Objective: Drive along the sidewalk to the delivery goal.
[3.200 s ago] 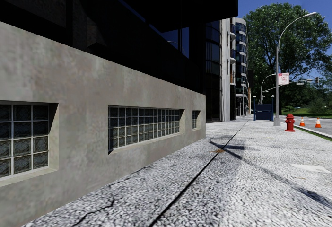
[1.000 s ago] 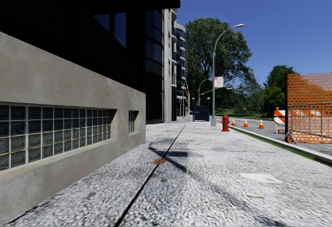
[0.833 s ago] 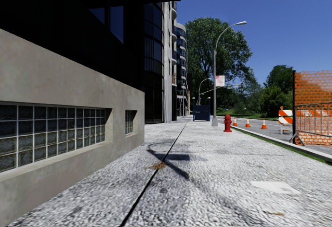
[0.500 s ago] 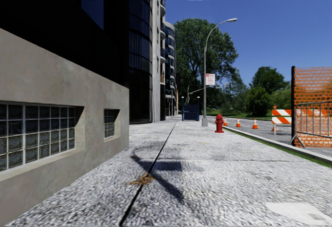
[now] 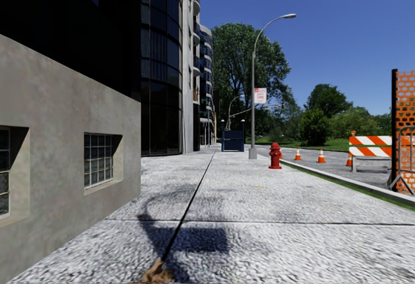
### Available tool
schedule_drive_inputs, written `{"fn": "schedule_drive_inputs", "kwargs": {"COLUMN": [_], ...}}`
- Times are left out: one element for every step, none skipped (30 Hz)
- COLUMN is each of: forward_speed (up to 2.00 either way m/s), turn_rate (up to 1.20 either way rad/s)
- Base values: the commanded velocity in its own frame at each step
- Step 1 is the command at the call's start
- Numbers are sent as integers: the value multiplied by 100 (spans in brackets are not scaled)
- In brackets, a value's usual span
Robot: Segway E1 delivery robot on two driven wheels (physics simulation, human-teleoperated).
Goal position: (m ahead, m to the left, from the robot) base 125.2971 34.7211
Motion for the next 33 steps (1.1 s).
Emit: {"fn": "schedule_drive_inputs", "kwargs": {"forward_speed": [183,183,183,183,183,183,183,183,183,183,183,183,183,183,183,183,183,183,183,183,183,184,184,185,185,185,185,185,185,185,185,185,185], "turn_rate": [0,0,0,0,0,0,0,0,0,0,0,0,0,0,0,0,0,0,0,0,0,0,0,0,0,0,0,0,0,0,0,0,0]}}
